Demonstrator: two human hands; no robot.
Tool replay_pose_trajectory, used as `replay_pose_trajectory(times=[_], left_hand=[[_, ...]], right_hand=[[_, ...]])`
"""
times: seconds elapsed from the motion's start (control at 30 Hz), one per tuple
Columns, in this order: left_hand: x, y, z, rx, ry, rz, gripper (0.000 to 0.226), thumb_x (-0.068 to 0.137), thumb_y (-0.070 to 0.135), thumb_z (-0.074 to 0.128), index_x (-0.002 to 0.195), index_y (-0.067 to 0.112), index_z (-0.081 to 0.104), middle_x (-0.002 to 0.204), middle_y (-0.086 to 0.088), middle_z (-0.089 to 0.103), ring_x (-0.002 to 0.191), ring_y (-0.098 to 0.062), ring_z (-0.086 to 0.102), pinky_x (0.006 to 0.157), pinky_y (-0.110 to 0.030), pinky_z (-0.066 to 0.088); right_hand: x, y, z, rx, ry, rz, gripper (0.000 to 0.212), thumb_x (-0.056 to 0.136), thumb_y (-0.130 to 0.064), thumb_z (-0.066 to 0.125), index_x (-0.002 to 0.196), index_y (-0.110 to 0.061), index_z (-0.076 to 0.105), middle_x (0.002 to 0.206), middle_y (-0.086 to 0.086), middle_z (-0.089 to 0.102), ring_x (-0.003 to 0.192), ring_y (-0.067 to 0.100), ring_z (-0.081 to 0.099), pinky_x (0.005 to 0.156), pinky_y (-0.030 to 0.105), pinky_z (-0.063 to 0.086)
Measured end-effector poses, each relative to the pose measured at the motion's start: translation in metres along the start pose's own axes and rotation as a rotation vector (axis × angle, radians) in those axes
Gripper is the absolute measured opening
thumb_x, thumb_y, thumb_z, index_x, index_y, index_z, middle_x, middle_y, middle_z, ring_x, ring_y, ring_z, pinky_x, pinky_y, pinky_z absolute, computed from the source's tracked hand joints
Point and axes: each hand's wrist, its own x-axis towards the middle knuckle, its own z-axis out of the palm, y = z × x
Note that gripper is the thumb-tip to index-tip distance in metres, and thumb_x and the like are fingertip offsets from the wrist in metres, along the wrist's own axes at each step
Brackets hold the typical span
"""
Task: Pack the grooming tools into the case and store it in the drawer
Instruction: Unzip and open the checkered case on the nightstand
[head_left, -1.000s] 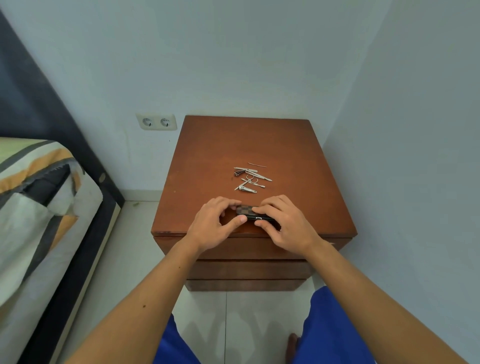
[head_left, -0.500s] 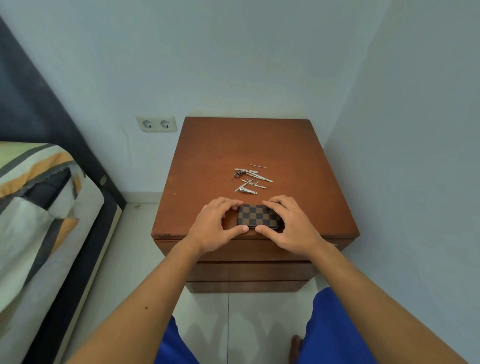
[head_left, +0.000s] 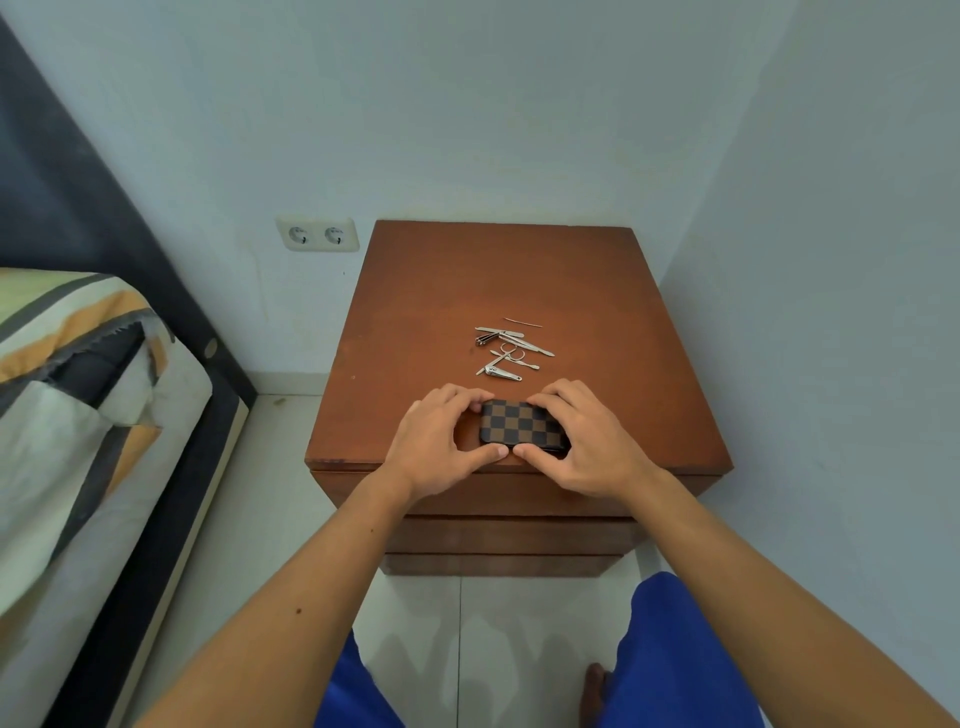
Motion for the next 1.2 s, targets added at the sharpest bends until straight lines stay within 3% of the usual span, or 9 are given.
replay_pose_trajectory(times=[0.2,0.43,0.9,1.07,1.2], left_hand=[[0.005,-0.001,0.001,-0.003,-0.021,-0.013,0.069,0.082,0.060,0.082,0.140,0.031,0.057,0.125,0.015,0.058,0.117,-0.006,0.051,0.107,-0.037,0.042],[0.006,-0.004,0.001,0.013,-0.024,0.017,0.067,0.085,0.062,0.078,0.140,0.031,0.056,0.127,0.014,0.058,0.117,-0.007,0.052,0.107,-0.037,0.043],[0.008,0.001,0.000,-0.063,0.015,-0.039,0.066,0.087,0.076,0.056,0.136,0.033,0.063,0.117,0.018,0.062,0.107,-0.001,0.054,0.096,-0.031,0.041],[0.012,0.007,-0.005,-0.124,0.038,-0.132,0.051,0.092,0.074,0.060,0.124,0.036,0.070,0.106,0.019,0.065,0.090,0.004,0.056,0.080,-0.029,0.044],[0.020,0.017,-0.013,-0.126,0.021,-0.228,0.051,0.089,0.082,0.047,0.097,0.036,0.068,0.093,0.017,0.071,0.087,-0.004,0.063,0.071,-0.030,0.049]], right_hand=[[0.001,0.001,-0.002,0.021,-0.004,0.004,0.065,0.090,-0.060,0.067,0.136,-0.016,0.059,0.125,-0.005,0.055,0.115,0.010,0.047,0.098,0.025,0.047],[0.002,-0.003,-0.002,-0.177,-0.058,-0.085,0.068,0.097,-0.060,0.053,0.140,-0.008,0.055,0.131,0.005,0.056,0.117,0.019,0.051,0.099,0.033,0.052],[-0.005,-0.002,0.001,0.060,0.000,0.070,0.075,0.090,-0.063,0.068,0.145,-0.014,0.055,0.131,-0.005,0.054,0.122,0.013,0.047,0.105,0.030,0.047],[-0.002,-0.003,-0.003,0.173,0.009,0.192,0.082,0.078,-0.064,0.079,0.145,-0.027,0.050,0.133,-0.012,0.054,0.122,0.005,0.047,0.103,0.030,0.049],[-0.001,-0.004,-0.003,0.298,0.016,0.330,0.099,0.063,-0.064,0.090,0.146,-0.037,0.043,0.137,-0.016,0.050,0.121,0.000,0.051,0.102,0.023,0.049]])
